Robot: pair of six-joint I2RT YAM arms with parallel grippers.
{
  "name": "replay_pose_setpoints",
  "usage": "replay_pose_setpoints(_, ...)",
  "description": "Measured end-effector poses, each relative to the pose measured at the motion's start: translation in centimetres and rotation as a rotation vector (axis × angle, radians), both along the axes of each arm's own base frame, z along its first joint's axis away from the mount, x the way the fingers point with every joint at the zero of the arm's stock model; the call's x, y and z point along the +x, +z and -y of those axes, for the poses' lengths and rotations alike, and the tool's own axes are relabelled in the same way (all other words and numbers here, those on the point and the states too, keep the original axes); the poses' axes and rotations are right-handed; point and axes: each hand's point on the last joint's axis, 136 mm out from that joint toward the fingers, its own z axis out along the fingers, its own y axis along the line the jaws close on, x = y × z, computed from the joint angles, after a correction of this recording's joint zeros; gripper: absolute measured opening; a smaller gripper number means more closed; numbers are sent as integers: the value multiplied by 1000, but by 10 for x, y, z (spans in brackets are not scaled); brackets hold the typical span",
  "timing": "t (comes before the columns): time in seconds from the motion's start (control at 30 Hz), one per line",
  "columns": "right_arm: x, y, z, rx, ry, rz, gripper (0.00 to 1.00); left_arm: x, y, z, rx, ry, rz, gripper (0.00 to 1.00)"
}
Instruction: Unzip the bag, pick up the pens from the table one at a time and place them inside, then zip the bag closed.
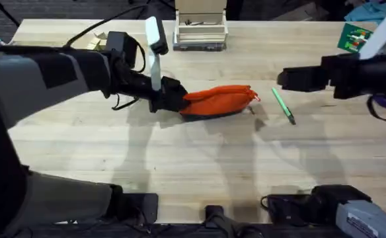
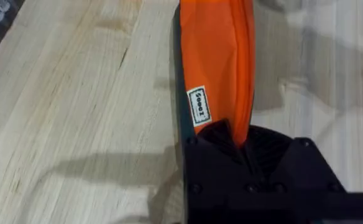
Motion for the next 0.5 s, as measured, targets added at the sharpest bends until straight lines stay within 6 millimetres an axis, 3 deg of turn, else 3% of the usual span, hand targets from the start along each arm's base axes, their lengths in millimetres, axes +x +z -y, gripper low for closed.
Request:
replay_pose_setpoints(0.2, 3, -10, -13, 65, 52, -61, 998, 0, 0, 0, 0, 0, 0, 42)
replay_pose_setpoints(0.5, 6, -16, -17, 86, 67, -91, 997, 0, 0, 0, 0, 0, 0, 42)
